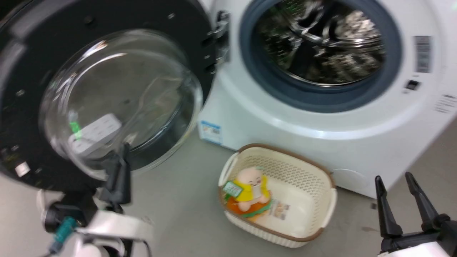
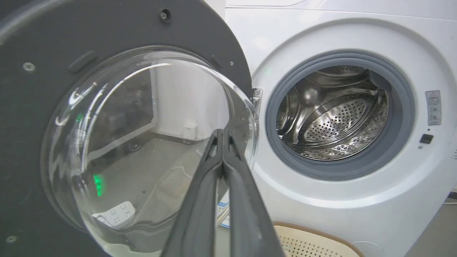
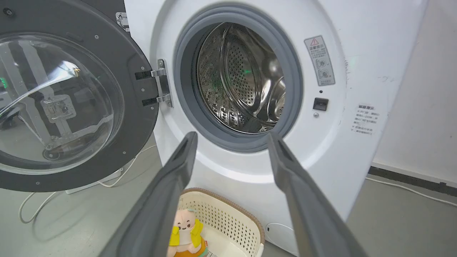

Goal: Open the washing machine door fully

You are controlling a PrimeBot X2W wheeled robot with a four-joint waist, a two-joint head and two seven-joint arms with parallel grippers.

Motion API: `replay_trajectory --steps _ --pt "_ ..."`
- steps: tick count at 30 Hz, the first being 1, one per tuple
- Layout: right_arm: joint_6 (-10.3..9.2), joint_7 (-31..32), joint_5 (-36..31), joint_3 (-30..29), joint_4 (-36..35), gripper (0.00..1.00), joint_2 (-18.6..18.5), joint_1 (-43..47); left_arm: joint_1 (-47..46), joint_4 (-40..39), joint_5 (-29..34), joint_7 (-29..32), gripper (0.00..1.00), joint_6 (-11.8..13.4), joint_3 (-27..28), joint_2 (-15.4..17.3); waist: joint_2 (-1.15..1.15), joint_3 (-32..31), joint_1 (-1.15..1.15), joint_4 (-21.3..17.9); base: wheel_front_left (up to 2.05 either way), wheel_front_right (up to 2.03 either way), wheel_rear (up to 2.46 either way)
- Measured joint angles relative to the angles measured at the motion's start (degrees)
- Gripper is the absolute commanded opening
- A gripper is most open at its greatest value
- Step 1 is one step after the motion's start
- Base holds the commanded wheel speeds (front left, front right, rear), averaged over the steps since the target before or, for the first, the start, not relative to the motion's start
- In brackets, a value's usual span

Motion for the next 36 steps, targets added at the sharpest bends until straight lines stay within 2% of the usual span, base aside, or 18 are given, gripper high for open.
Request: replay_trajectory --steps 8,14,21,22,23,29,36 --pt "0.0 -0.6 -0.6 1.2 -0.2 1.0 0.9 0.1 6.6 -0.4 1.2 -0.1 0.0 2.6 -2.2 -3.3 0.0 -2.7 0.0 -8.3 0.0 0.0 0.0" --pt "0.0 -0.8 -1.0 1.1 -0.1 1.0 1.1 0.5 9.5 1.5 2.7 -0.6 0.0 2.9 -3.6 -5.1 0.0 -3.9 0.0 -13.6 0.0 0.0 0.0" --pt "0.0 -0.8 -1.5 1.4 1.4 1.0 1.2 1.8 10.7 4.4 5.7 -0.6 0.0 3.0 -4.9 -5.5 0.0 -3.8 0.01 -17.5 0.0 0.0 0.0" --pt "0.0 -0.8 -1.4 1.4 1.7 1.0 1.2 1.8 10.8 4.6 6.1 -0.6 0.31 3.0 -4.9 -5.6 0.0 -3.7 0.01 -17.9 0.0 0.0 0.0" --pt "0.0 -0.8 -1.4 1.5 2.0 1.0 1.2 1.8 10.8 4.7 6.2 -0.6 1.0 3.2 -4.7 -5.9 0.0 -3.6 0.01 -18.3 0.0 0.0 0.0" --pt "0.0 -1.0 -1.4 1.8 3.3 1.0 1.2 2.0 10.9 5.9 7.3 -0.6 1.0 2.9 -3.8 -7.1 0.0 -2.9 0.02 -19.7 0.0 0.0 0.0" --pt "0.0 -1.1 -1.4 1.7 4.4 1.0 1.3 2.0 11.2 5.0 8.2 -0.6 1.0 2.3 -2.4 -8.5 0.0 -2.8 0.01 -19.6 0.0 0.0 0.0"
